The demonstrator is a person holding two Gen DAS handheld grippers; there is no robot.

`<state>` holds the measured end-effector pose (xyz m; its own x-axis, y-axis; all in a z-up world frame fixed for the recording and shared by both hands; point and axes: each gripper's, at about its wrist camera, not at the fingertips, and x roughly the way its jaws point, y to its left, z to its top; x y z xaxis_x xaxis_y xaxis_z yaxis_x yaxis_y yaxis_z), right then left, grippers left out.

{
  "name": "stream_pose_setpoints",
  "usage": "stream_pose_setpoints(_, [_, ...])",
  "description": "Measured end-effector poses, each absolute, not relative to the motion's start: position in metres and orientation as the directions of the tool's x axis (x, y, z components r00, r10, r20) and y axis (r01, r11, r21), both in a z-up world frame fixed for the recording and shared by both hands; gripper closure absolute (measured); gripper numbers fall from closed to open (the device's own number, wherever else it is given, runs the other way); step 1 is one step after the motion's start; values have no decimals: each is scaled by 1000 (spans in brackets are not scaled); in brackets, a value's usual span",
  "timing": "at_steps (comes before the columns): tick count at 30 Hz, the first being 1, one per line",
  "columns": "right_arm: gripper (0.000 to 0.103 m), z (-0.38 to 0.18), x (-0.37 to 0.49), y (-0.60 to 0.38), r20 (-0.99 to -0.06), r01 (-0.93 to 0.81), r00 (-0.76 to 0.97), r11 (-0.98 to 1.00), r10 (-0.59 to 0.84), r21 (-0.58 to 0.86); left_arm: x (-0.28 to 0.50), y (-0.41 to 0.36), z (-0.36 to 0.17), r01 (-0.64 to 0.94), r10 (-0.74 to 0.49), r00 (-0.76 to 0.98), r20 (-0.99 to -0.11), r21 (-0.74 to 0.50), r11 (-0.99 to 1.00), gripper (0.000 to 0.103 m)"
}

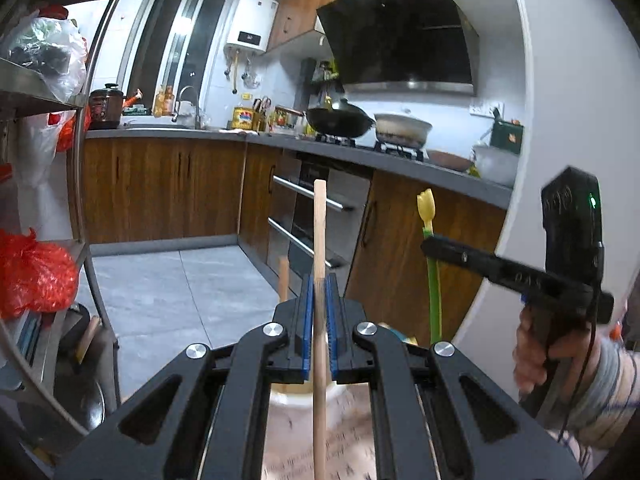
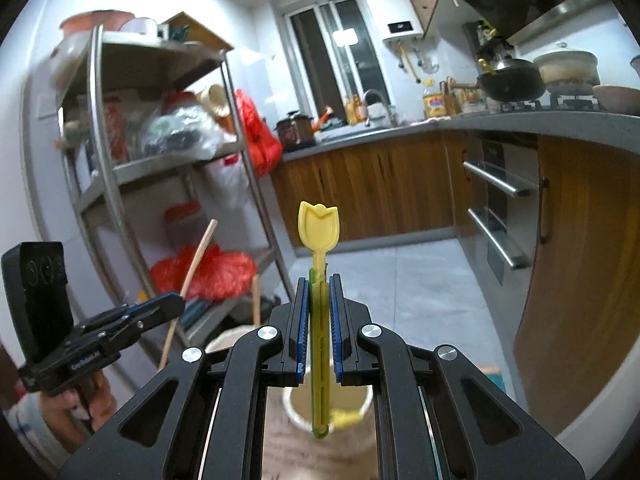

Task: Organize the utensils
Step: 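Drop the chopstick into the large holder while the right tool drops its utensil in the small one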

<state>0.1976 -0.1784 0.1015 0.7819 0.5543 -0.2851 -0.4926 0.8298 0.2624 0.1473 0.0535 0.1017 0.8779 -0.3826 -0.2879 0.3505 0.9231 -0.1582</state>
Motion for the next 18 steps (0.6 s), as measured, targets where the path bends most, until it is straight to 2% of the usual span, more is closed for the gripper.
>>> stream_pose_setpoints(10, [92, 77, 225, -164, -295, -455, 799, 848, 524, 272, 184, 42, 109, 300, -316, 940, -131, -124, 946, 97])
stream_pose_setpoints(15, [92, 61, 235, -164, -335, -435, 790, 855, 513, 282, 201, 35, 90, 226, -234, 959, -163, -66, 972, 97])
stream_pose_setpoints(18, [92, 51, 240, -162, -364, -435, 775, 854, 516, 285, 204, 39, 81, 228, -241, 952, -188, -89, 970, 97])
